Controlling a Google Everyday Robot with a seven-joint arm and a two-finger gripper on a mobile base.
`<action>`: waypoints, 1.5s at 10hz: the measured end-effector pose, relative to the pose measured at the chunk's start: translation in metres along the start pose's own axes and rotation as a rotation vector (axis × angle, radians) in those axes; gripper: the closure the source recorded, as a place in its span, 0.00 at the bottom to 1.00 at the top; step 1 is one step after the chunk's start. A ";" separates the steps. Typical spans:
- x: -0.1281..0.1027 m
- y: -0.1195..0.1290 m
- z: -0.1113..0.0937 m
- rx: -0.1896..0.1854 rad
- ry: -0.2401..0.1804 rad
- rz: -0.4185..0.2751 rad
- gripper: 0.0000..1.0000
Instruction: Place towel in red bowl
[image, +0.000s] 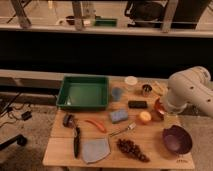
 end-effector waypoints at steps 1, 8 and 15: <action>0.000 0.000 0.000 0.000 0.000 0.000 0.20; -0.013 0.008 0.003 0.004 -0.010 -0.002 0.20; -0.116 0.044 0.007 -0.007 -0.101 -0.149 0.20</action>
